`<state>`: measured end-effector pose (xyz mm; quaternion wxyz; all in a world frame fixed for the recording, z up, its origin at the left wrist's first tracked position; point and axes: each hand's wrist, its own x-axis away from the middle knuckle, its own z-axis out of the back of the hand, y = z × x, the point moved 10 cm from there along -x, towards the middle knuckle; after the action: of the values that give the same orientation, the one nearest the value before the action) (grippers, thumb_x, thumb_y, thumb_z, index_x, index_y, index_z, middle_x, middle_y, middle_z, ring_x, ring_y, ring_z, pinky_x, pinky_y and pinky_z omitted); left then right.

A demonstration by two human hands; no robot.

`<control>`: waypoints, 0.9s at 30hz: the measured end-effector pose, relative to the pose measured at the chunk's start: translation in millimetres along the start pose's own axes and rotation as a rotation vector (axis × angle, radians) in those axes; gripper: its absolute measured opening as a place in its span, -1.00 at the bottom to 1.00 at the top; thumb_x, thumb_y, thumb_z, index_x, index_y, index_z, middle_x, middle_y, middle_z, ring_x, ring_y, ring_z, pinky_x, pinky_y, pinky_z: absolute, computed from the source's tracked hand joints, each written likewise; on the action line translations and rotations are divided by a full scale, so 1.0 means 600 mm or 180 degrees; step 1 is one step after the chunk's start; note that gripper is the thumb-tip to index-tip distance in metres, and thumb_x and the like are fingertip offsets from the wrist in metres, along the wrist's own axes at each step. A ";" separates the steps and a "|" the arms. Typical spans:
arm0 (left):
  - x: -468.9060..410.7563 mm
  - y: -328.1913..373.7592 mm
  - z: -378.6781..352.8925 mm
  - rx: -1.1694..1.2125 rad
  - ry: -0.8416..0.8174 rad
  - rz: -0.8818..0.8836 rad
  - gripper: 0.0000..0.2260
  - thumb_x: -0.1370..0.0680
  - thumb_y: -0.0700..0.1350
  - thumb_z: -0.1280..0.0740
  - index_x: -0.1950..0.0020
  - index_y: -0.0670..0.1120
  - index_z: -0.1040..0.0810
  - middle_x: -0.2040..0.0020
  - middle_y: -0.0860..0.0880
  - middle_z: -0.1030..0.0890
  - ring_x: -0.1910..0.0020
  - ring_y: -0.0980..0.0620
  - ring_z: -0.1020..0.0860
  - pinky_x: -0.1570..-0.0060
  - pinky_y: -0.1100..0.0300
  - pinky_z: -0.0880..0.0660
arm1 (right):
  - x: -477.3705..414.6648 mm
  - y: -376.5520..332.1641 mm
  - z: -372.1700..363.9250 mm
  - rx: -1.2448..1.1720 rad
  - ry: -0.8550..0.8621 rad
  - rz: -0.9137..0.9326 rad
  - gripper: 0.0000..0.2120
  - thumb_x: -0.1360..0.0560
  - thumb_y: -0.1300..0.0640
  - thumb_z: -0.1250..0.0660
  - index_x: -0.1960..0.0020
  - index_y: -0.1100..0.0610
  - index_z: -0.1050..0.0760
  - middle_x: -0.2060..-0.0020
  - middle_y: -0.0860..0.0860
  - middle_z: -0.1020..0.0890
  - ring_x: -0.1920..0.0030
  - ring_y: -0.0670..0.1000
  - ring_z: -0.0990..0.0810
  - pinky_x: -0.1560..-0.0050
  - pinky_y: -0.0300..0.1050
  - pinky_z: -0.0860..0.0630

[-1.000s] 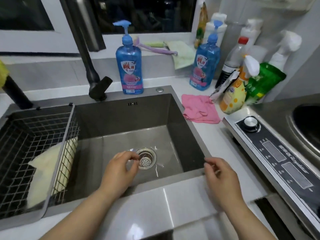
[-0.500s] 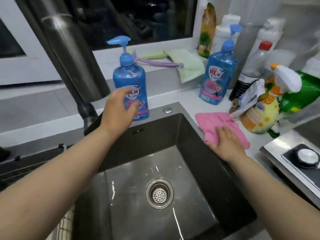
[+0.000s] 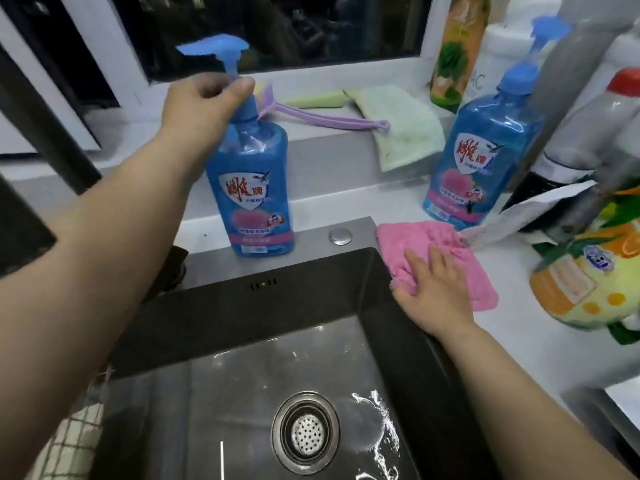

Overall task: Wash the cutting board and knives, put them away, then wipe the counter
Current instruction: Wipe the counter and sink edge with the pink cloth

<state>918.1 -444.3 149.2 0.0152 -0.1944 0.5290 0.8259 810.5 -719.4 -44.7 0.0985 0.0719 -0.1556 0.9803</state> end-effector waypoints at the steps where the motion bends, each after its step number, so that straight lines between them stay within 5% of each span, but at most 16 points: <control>1: 0.000 -0.001 0.003 0.0028 0.0045 -0.0075 -0.82 -0.54 -0.02 -0.27 -0.09 -0.04 -0.51 0.07 0.04 -0.53 0.22 0.31 -0.45 0.23 0.51 -0.39 | -0.005 -0.006 -0.001 0.0001 0.0015 0.0024 -0.45 -0.57 -0.01 -0.05 -0.51 -0.05 0.03 -0.53 0.09 0.11 -0.52 0.10 0.19 -0.49 -0.02 0.21; 5: 0.003 -0.007 0.024 0.0343 0.0220 -0.0160 -0.92 -0.55 -0.06 -0.26 0.11 0.00 -0.51 0.21 0.13 -0.51 0.17 0.23 -0.49 0.11 0.41 -0.46 | -0.026 -0.045 -0.007 0.0003 0.0026 0.0190 -0.45 -0.56 0.02 -0.06 -0.51 -0.04 0.02 -0.53 0.07 0.10 -0.52 0.10 0.18 -0.49 -0.02 0.18; 11: -0.009 -0.033 0.081 0.0861 0.0718 0.0068 -0.77 -0.51 -0.06 -0.31 0.36 0.02 -0.54 0.36 0.14 -0.53 0.30 0.23 -0.52 0.11 0.21 -0.54 | -0.061 -0.141 -0.023 -0.0053 -0.0036 0.0570 -0.49 -0.59 0.06 -0.05 -0.51 -0.01 -0.01 -0.53 0.09 0.05 -0.52 0.12 0.11 -0.49 -0.01 0.13; 16: -0.017 -0.028 0.101 0.1070 0.0815 0.0054 -0.79 -0.46 -0.04 -0.35 0.39 0.03 -0.58 0.28 0.06 -0.57 0.15 0.08 -0.56 -0.05 -0.01 -0.55 | -0.053 -0.263 -0.051 0.0018 -0.0155 0.1097 -0.51 -0.57 0.07 -0.09 -0.48 0.05 -0.10 -0.52 0.12 -0.03 -0.51 0.15 0.03 -0.49 0.02 0.05; 20: -0.013 -0.020 0.088 0.1253 0.0806 0.0184 -0.91 -0.51 -0.09 -0.33 0.19 0.00 -0.56 0.21 0.09 -0.61 0.18 0.20 -0.59 -0.06 0.18 -0.56 | 0.014 -0.383 -0.099 0.0018 -0.0432 0.1848 -0.50 -0.52 0.11 -0.21 -0.44 0.07 -0.19 -0.50 0.12 -0.09 -0.50 0.15 -0.03 -0.48 0.05 -0.01; 27: 0.000 0.008 0.052 0.0981 0.0666 0.0059 -0.83 -0.51 -0.11 -0.33 0.29 -0.01 -0.53 0.29 0.07 -0.54 0.25 0.17 -0.49 0.17 0.38 -0.48 | 0.026 -0.404 -0.108 0.0196 -0.0420 0.2451 -0.47 -0.51 0.22 -0.24 -0.44 0.04 -0.21 -0.50 0.06 -0.12 -0.51 0.07 -0.05 -0.49 0.02 -0.05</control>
<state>907.4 -419.1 164.4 -0.0179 -0.2697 0.6497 0.7105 840.3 -469.7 -32.6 -0.2889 0.0740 -0.1477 0.9430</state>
